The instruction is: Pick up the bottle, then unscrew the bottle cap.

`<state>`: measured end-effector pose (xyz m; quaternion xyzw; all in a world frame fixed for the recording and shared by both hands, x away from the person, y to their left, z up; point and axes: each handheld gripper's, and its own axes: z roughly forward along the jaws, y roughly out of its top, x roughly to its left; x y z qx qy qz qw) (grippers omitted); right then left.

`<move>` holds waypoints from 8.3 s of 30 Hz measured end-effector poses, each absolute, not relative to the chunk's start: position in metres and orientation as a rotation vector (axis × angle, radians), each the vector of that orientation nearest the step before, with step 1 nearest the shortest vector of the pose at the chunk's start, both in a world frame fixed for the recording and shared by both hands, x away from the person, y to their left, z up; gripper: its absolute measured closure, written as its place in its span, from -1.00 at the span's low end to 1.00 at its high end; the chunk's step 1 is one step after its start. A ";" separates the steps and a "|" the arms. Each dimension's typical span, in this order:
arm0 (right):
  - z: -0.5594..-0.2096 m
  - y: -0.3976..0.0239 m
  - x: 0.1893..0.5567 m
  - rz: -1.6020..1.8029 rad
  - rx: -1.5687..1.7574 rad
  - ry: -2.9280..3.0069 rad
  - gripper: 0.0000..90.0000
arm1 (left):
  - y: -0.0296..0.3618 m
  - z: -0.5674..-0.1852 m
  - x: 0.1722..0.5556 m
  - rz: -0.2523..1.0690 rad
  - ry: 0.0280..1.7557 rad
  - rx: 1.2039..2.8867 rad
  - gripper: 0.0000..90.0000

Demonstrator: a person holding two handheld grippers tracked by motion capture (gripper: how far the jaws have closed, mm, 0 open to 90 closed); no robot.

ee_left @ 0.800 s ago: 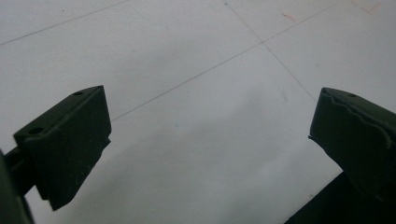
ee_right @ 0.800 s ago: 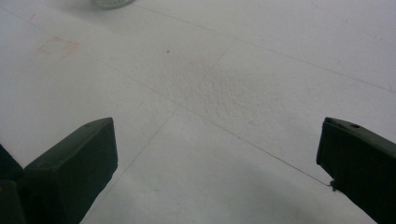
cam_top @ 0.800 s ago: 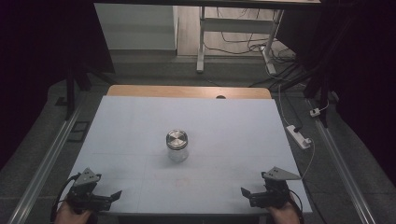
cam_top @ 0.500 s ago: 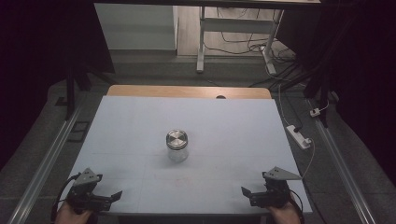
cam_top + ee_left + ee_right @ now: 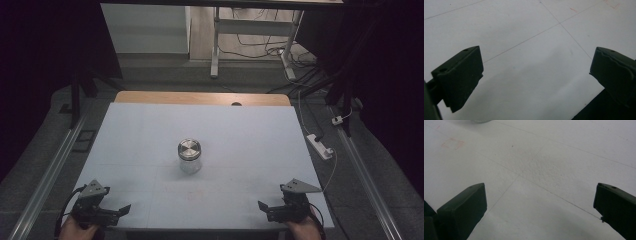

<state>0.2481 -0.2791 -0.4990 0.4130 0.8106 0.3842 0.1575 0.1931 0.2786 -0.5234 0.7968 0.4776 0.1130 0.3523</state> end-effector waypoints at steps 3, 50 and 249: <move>-0.499 -0.279 0.248 1.098 1.184 2.320 -1.00 | 0.279 -0.523 0.193 0.285 1.235 2.060 -1.00; -0.499 -0.277 0.248 1.084 1.154 2.340 -1.00 | 0.258 -0.509 0.225 0.194 1.014 1.996 -1.00; -0.449 -0.200 0.262 1.356 0.735 2.473 -1.00 | 0.103 -0.478 0.305 0.183 0.524 2.180 -0.66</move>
